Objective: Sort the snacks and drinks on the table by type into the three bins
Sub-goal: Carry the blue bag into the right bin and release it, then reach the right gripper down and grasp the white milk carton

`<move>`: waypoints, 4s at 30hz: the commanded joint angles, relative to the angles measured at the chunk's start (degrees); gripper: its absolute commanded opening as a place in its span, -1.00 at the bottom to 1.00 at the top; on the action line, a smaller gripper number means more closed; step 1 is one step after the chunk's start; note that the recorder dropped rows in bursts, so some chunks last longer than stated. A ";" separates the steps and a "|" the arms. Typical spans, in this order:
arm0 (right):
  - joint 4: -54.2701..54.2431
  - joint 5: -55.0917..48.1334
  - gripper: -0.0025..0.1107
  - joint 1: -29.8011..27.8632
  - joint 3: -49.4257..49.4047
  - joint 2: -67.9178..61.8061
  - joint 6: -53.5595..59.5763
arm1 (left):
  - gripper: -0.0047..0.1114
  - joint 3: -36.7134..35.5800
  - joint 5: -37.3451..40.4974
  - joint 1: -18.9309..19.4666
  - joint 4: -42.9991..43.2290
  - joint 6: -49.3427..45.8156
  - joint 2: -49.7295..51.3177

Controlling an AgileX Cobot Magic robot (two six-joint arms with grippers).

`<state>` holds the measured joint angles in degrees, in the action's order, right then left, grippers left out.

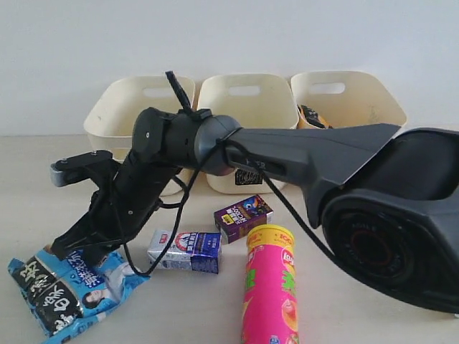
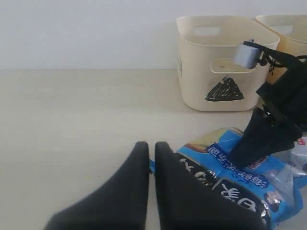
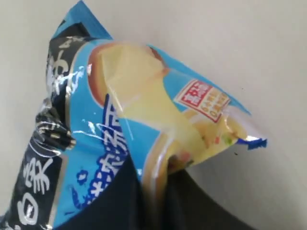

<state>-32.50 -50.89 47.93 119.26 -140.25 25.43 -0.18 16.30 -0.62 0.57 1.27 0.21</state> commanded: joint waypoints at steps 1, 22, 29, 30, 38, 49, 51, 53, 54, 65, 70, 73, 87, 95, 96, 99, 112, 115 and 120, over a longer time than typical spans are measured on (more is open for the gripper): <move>0.51 -2.86 -0.96 -1.74 -0.34 4.70 1.54 | -0.84 0.18 -0.34 0.15 -0.07 0.33 -0.21; -16.13 -11.51 -0.96 -16.49 -11.30 21.67 14.78 | -0.84 0.18 -0.33 0.15 -0.07 0.33 -0.21; -19.76 -14.04 -0.96 -31.35 -21.00 32.43 19.76 | -0.84 0.18 -0.33 0.15 -0.07 0.33 -0.21; -19.90 -14.33 -0.96 -33.10 -21.13 32.86 19.65 | -0.84 0.18 -0.33 0.15 -0.07 0.33 -0.21; -24.08 -1.71 -0.96 -50.68 -21.01 31.43 19.89 | -0.84 0.18 -0.47 0.15 -0.07 0.33 -0.21; -19.86 24.43 -0.96 -50.75 -20.88 24.05 23.07 | -0.84 0.18 -0.35 0.15 -0.07 0.33 -0.21; -19.75 25.72 -0.96 -50.75 -20.88 22.91 23.21 | -0.84 0.18 -0.35 0.15 -0.07 0.33 -0.21; -19.75 27.19 -0.96 -50.75 -20.88 21.79 24.18 | -0.84 0.18 -0.46 0.15 -0.07 0.33 -0.21; -19.75 27.51 -0.96 -50.75 -20.88 21.33 24.30 | -0.84 0.18 -0.46 0.15 -0.07 0.33 -0.21; -19.85 28.80 0.05 -50.65 -20.88 20.51 24.63 | -0.84 0.18 -0.35 0.15 -0.07 0.33 -0.21; -19.85 28.90 0.38 -50.65 -20.88 20.62 24.63 | -0.84 0.18 -0.35 0.15 -0.07 0.33 -0.21; -19.65 28.80 0.38 -50.65 -20.88 21.50 24.63 | -0.84 0.18 -0.35 0.15 -0.07 0.33 -0.21; 3.42 12.10 -0.12 -46.45 -20.88 32.99 18.31 | -0.84 0.18 -0.46 0.15 -0.07 0.33 -0.21; 13.55 -0.65 -0.95 -37.46 -20.88 37.26 14.14 | -0.84 0.18 -0.35 0.15 -0.07 0.33 -0.21; 13.55 -2.71 -0.96 -36.39 -20.88 37.26 15.28 | -0.84 0.18 -0.35 0.15 -0.07 0.33 -0.21; 13.55 -7.94 -0.96 -33.22 -21.14 37.13 19.19 | -0.84 0.18 -0.35 0.15 -0.07 0.33 -0.21; 13.40 -15.15 -0.42 -16.64 -25.04 35.41 27.99 | -0.84 0.18 -0.35 0.15 -0.07 0.33 -0.21; 13.16 -14.71 0.56 -12.26 -25.44 32.43 26.23 | -0.84 0.18 -0.35 0.15 -0.07 0.33 -0.21; 13.61 -4.73 0.71 -6.26 -25.44 26.20 25.83 | -0.84 0.18 -0.35 0.15 -0.07 0.33 -0.21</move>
<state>-19.22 -59.04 40.17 93.96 -112.35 51.54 -0.18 16.30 -0.62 0.57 1.27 0.21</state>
